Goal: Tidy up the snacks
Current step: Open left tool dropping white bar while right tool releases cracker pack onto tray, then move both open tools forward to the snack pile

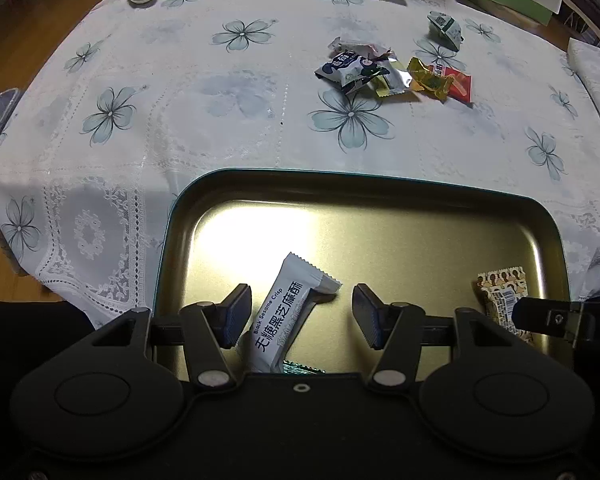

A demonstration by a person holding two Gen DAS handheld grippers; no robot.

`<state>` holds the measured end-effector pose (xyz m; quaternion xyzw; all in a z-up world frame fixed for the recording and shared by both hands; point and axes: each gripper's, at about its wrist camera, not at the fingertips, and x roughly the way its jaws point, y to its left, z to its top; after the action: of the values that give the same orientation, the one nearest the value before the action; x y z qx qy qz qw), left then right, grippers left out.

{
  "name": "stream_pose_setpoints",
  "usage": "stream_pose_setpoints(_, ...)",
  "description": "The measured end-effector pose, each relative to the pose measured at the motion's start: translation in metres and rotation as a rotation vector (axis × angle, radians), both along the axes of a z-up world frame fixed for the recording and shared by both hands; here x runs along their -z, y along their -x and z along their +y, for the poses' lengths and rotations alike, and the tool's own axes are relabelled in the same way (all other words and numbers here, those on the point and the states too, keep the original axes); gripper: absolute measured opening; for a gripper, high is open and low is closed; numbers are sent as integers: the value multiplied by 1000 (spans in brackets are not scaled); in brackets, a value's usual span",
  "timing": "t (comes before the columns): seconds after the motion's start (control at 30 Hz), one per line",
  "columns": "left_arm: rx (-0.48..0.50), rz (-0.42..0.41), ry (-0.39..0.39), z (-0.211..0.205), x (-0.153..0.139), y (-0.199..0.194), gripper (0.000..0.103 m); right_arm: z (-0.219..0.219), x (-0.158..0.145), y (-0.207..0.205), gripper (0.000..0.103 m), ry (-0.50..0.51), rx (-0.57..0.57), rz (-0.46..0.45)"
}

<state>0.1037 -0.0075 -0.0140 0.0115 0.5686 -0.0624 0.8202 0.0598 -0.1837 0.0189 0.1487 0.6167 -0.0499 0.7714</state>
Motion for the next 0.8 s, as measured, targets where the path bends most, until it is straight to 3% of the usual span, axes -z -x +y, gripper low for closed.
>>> stream_pose_setpoints(0.2, -1, 1, 5, 1, -2, 1, 61, 2, -3, 0, 60, 0, -13, -12)
stream_pose_setpoints(0.8, 6, 96, -20, 2, -5, 1, 60, 4, 19, -2, 63, 44, -24, 158)
